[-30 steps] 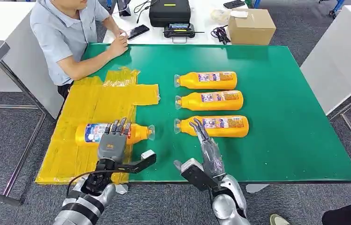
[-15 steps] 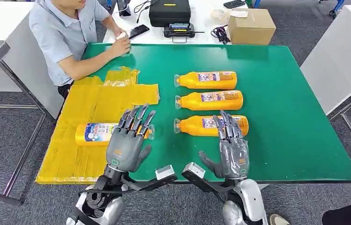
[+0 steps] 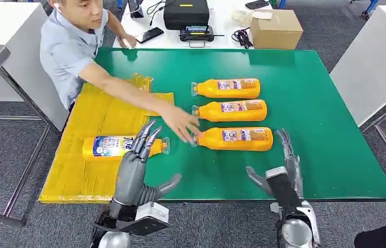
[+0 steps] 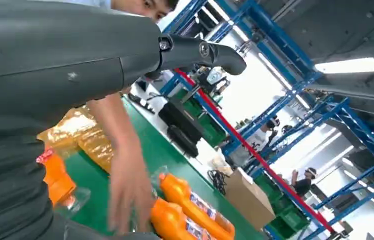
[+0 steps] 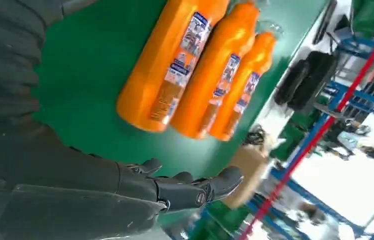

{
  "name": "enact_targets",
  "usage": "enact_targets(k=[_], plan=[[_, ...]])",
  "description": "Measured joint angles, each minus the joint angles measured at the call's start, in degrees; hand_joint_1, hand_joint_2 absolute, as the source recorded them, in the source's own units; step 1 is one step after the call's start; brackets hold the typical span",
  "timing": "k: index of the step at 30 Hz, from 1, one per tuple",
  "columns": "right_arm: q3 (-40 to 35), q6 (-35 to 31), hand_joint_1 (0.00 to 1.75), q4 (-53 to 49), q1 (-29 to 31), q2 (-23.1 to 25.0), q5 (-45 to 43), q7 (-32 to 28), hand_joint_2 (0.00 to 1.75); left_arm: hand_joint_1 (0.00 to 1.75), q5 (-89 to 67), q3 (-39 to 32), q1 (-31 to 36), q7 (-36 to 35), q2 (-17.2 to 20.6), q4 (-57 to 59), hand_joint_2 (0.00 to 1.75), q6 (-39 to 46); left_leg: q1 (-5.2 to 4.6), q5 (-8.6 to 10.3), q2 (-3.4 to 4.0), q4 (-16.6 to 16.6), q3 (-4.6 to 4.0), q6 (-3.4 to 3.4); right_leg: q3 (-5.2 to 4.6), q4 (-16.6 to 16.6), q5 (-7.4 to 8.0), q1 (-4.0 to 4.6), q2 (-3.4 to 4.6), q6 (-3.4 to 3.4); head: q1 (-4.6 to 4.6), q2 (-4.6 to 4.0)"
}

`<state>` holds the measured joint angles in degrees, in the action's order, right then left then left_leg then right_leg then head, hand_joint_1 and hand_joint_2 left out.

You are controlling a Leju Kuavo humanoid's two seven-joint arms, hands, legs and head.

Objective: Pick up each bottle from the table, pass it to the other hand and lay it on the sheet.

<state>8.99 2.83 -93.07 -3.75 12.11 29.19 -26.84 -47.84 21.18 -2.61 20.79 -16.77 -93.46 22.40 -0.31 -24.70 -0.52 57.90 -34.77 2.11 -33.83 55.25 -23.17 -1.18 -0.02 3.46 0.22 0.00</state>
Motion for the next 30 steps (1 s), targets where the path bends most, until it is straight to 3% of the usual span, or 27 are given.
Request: enact_targets(k=[3,9,10,12,13,14,15,19,22,30], plan=[[3.87,3.27,0.0,0.44,0.7,1.9,-4.15,3.93,0.0,0.0,3.89,-1.49,-0.52,0.09,-0.55,-0.04,1.75,-2.31,0.0,0.01,0.0,0.0,0.01,0.0,0.01,0.01,0.0,0.0,0.0,0.0,0.0,0.0],[7.45,2.81,0.0,0.74,1.39,4.06,-2.97,4.63,0.0,0.0,4.76,-3.25,-0.94,0.33,-1.07,-0.04,1.75,-2.71,0.0,0.01,-0.01,0.0,0.0,0.0,0.01,0.01,0.0,-0.01,0.0,0.0,0.02,0.0],[7.71,2.81,0.0,0.79,1.51,4.28,-2.97,4.63,1.75,0.0,4.78,-3.48,-1.01,0.33,-1.16,-0.04,1.75,-2.71,-0.01,0.01,-0.01,0.0,0.0,0.0,0.0,0.01,0.0,-0.01,0.0,0.0,0.02,0.0],[8.13,2.81,0.0,0.81,1.69,4.59,-2.94,4.63,1.75,0.0,4.8,-3.85,-1.08,0.35,-1.22,-0.04,1.75,-2.71,-0.01,0.0,0.0,0.0,0.0,0.0,0.0,0.01,0.0,-0.01,0.01,0.0,0.0,0.0],[8.3,2.64,0.0,0.87,1.78,4.7,-2.68,4.63,1.75,0.0,4.8,-3.93,-1.1,0.35,-1.27,-0.04,0.0,-2.71,-0.01,0.0,0.0,0.0,0.0,0.0,0.0,0.01,0.0,-0.01,0.01,0.0,0.0,0.0],[8.45,1.56,0.0,0.87,1.84,4.83,-0.93,4.59,1.75,0.0,4.8,-4.02,-1.12,0.35,-1.31,-0.04,0.0,-2.69,-0.01,0.0,0.0,0.0,0.0,0.0,0.0,0.01,0.0,-0.01,0.0,0.0,0.0,0.0],[8.5,-0.28,0.0,0.87,1.89,4.92,1.96,4.34,1.75,0.0,5.0,-4.06,-1.15,0.24,-1.31,-0.04,1.75,-2.55,-0.01,0.0,-0.01,0.0,0.0,0.0,0.0,0.01,0.0,-0.01,0.0,0.0,0.02,0.0],[7.54,-14.56,0.0,0.59,2.04,4.68,26.54,4.84,1.75,0.0,7.82,-3.76,-1.16,-1.75,-1.35,-0.04,1.75,-3.25,0.0,0.01,0.01,0.0,0.01,0.0,0.0,0.01,0.0,-0.01,0.01,0.0,0.02,0.0],[5.35,-20.23,0.0,0.94,2.31,3.21,42.1,7.5,1.75,0.0,8.41,-2.88,-0.6,-1.92,-1.35,0.57,1.75,-3.58,0.0,0.01,0.01,0.0,0.02,0.0,0.0,0.01,0.0,-0.01,0.01,0.0,0.0,0.0],[1.06,-21.4,0.0,7.15,5.22,-0.13,50.52,12.61,1.75,0.0,8.91,-2.21,0.08,-2.71,-1.35,1.66,1.75,-3.56,-0.01,0.02,0.01,0.0,0.03,0.01,0.01,0.01,0.01,-0.01,0.01,0.0,0.0,0.0]])
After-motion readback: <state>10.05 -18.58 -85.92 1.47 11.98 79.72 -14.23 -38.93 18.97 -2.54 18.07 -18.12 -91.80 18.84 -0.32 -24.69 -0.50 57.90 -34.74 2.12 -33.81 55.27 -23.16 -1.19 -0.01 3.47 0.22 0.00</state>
